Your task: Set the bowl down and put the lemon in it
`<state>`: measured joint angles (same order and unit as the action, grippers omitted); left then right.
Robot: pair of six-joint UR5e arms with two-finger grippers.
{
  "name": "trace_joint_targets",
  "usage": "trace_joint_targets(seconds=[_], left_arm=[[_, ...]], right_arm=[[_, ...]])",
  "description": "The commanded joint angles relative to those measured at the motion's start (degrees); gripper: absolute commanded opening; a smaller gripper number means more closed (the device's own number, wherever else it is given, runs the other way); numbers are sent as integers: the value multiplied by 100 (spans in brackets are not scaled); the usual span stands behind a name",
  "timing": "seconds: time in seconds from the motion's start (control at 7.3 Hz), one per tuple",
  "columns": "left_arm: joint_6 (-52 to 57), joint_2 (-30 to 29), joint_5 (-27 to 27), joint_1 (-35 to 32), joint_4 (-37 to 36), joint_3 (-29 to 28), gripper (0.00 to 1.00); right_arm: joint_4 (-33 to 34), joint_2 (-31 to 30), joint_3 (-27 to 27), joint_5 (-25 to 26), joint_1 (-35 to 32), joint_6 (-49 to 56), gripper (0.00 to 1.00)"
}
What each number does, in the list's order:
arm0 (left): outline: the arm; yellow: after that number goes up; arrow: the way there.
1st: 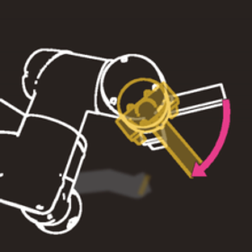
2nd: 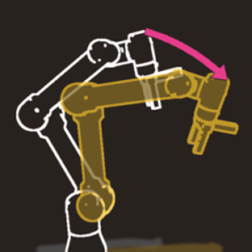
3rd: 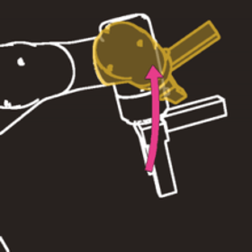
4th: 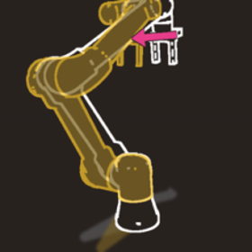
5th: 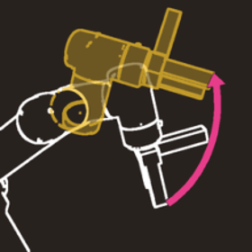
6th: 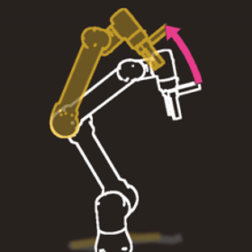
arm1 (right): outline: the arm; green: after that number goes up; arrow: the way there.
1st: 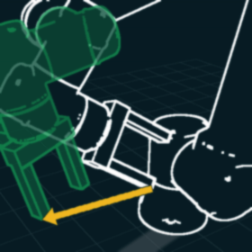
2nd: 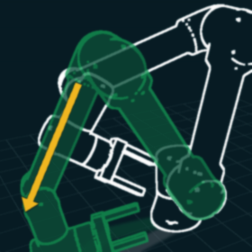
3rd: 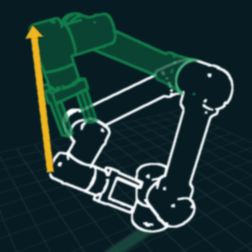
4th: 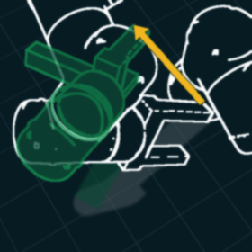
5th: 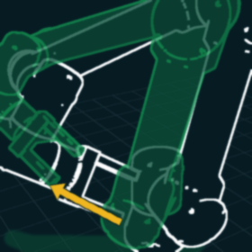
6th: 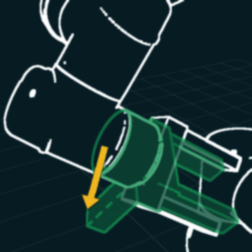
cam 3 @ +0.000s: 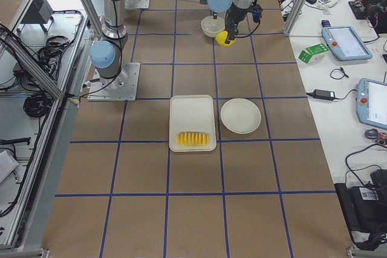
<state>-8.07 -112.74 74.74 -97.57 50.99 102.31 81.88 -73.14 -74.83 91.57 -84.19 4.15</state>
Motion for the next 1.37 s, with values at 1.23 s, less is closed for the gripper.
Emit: trace_joint_targets(seconds=[1.23], left_arm=[[1299,1738,1632,686,3989,-1820,100]], right_arm=[[3190,959,-1365,-412,-2770,-2304,0]])
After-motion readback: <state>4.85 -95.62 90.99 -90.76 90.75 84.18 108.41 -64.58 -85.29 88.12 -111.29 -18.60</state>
